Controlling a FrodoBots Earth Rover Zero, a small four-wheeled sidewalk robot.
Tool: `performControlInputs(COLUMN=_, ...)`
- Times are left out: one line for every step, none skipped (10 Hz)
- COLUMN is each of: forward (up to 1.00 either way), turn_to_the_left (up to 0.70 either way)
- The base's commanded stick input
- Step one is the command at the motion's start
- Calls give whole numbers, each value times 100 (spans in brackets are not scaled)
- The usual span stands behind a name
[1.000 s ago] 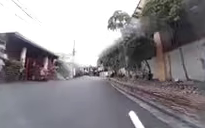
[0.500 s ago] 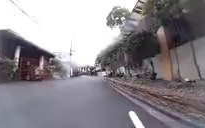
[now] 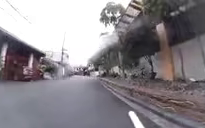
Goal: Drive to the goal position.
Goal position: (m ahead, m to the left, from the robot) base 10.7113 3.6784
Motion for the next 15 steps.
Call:
performControlInputs(forward=85, turn_to_the_left=-4)
performControlInputs(forward=85, turn_to_the_left=1)
performControlInputs(forward=85, turn_to_the_left=5)
performControlInputs(forward=85, turn_to_the_left=10)
performControlInputs(forward=85, turn_to_the_left=17)
performControlInputs(forward=85, turn_to_the_left=28)
performControlInputs(forward=85, turn_to_the_left=33)
performControlInputs(forward=85, turn_to_the_left=33)
performControlInputs(forward=85, turn_to_the_left=33)
performControlInputs(forward=85, turn_to_the_left=33)
performControlInputs(forward=85, turn_to_the_left=15)
performControlInputs(forward=85, turn_to_the_left=4)
performControlInputs(forward=85, turn_to_the_left=0)
performControlInputs(forward=85, turn_to_the_left=0)
performControlInputs(forward=85, turn_to_the_left=0)
